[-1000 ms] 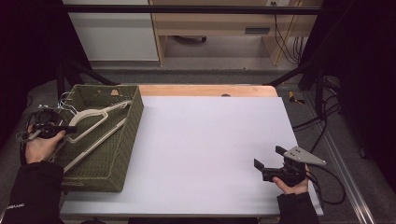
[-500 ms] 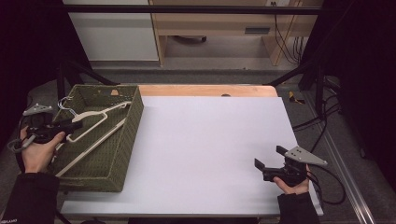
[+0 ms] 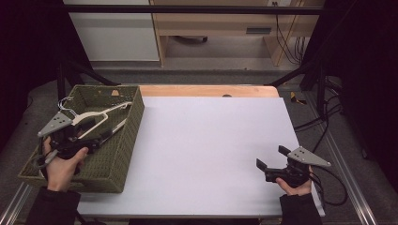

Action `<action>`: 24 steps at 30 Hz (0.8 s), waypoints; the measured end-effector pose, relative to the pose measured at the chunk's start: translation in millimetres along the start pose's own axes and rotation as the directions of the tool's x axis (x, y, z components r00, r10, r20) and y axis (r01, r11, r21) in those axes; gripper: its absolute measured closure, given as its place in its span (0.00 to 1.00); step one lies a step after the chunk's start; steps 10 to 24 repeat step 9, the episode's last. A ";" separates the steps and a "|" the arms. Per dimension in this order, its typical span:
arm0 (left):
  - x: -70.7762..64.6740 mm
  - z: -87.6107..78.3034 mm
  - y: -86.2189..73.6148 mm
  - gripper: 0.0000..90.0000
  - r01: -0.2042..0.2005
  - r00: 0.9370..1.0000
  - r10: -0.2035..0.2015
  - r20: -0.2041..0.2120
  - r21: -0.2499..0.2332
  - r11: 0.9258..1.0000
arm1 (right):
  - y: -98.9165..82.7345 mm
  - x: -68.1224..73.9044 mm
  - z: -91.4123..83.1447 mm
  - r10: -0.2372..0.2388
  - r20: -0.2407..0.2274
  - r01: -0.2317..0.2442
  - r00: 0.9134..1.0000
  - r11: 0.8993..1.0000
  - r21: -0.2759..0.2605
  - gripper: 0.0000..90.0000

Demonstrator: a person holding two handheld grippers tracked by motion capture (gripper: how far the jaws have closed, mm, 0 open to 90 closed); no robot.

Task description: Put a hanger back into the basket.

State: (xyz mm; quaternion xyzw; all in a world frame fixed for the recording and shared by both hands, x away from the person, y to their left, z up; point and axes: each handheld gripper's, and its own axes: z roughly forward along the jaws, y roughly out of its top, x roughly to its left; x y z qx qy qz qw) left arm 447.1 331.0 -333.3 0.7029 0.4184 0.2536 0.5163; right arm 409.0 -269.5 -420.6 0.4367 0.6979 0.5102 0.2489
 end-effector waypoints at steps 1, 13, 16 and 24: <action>-6.9 1.7 -0.6 0.20 -0.007 1.000 0.007 0.007 -0.007 1.000 | 0.2 0.2 -0.2 0.000 0.001 0.000 1.000 1.000 0.000 0.01; -37.7 11.4 -9.1 0.06 -0.047 0.999 0.047 0.019 -0.001 0.999 | 2.4 -0.1 -3.5 -0.006 -0.003 0.006 1.000 1.000 -0.016 0.01; -37.7 11.4 -9.1 0.06 -0.047 0.999 0.047 0.019 -0.001 0.999 | 2.4 -0.1 -3.5 -0.006 -0.003 0.006 1.000 1.000 -0.016 0.01; -37.7 11.4 -9.1 0.06 -0.047 0.999 0.047 0.019 -0.001 0.999 | 2.4 -0.1 -3.5 -0.006 -0.003 0.006 1.000 1.000 -0.016 0.01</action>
